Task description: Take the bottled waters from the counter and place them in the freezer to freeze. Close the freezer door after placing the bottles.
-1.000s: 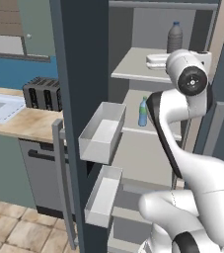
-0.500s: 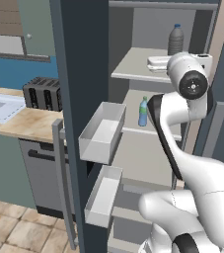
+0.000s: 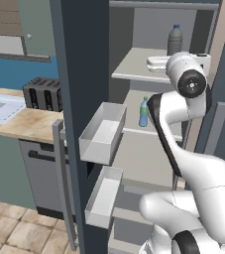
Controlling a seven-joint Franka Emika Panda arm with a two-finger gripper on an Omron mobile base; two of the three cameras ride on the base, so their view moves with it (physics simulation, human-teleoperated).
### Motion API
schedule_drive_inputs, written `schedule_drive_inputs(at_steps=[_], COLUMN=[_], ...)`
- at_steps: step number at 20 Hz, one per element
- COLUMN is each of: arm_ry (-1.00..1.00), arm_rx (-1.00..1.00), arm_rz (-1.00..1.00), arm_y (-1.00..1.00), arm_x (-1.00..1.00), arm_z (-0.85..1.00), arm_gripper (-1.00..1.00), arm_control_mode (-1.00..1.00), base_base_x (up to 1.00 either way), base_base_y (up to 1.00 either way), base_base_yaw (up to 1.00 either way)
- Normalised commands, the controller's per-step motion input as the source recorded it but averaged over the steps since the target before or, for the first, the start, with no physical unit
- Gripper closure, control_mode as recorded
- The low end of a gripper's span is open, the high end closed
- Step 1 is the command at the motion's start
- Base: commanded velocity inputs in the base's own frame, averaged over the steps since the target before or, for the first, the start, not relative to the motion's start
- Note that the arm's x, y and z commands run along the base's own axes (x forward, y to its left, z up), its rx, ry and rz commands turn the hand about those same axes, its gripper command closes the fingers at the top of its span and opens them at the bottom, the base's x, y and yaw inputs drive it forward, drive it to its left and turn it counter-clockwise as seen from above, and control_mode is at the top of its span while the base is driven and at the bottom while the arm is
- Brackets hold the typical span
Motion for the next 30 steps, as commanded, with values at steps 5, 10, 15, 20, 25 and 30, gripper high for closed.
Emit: schedule_drive_inputs(at_steps=[5,10,15,20,25,30], arm_ry=[0.19,0.11,-0.05,-0.06,0.00,0.05], arm_rx=[0.00,0.00,0.00,0.01,0.05,0.05], arm_rz=[0.00,0.00,0.01,0.02,0.00,0.00], arm_y=[-0.09,-0.07,-0.01,0.00,0.00,0.00], arm_x=[0.02,0.02,0.00,0.00,0.19,0.31], arm_z=[-0.22,-0.19,-0.03,-0.05,-0.01,0.00], arm_gripper=[1.00,1.00,1.00,1.00,1.00,1.00], arm_control_mode=[-1.00,-1.00,-1.00,-1.00,-1.00,-1.00], base_base_x=[0.00,0.00,0.00,0.00,0.00,0.00], base_base_y=[0.00,0.00,0.00,0.00,0.00,0.00], base_base_yaw=[0.00,0.00,0.00,0.00,0.00,0.00])
